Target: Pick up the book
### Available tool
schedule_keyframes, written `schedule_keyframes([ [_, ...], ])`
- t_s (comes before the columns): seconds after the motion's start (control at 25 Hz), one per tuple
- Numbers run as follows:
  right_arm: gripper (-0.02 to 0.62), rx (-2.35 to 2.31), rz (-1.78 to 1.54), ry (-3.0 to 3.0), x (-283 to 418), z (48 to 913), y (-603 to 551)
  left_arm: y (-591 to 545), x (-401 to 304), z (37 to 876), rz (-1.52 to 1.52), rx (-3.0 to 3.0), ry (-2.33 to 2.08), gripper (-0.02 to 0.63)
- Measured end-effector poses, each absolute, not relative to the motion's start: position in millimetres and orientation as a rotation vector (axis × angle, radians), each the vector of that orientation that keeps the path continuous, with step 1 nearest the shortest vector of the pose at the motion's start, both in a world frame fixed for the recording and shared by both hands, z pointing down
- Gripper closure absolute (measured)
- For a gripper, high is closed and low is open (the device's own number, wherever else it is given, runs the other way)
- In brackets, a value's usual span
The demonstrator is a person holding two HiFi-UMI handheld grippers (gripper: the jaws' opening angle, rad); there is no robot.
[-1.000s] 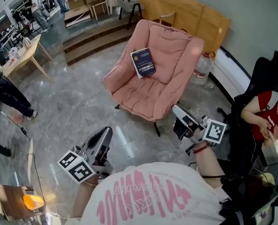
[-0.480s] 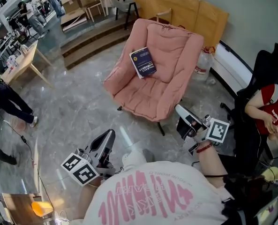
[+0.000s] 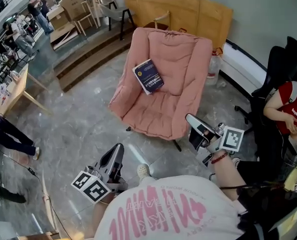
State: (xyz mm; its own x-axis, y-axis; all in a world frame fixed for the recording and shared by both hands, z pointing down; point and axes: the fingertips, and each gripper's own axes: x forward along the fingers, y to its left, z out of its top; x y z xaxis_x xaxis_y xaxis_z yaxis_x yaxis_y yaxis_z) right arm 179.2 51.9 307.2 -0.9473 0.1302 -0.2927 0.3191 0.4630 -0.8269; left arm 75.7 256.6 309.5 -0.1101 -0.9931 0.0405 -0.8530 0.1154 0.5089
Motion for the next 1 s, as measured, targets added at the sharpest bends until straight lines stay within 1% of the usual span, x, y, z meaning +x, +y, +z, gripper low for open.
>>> schedule_keyframes([
  [0.52, 0.586, 0.185, -1.406, 2.521, 99, 290, 42, 220, -39, 296, -0.507, 1.961, -1.848, 0.598],
  [1.0, 0.586, 0.052, -1.363, 2.493, 47, 291, 41, 203, -111, 292, -0.486, 2.055, -1.744, 0.598],
])
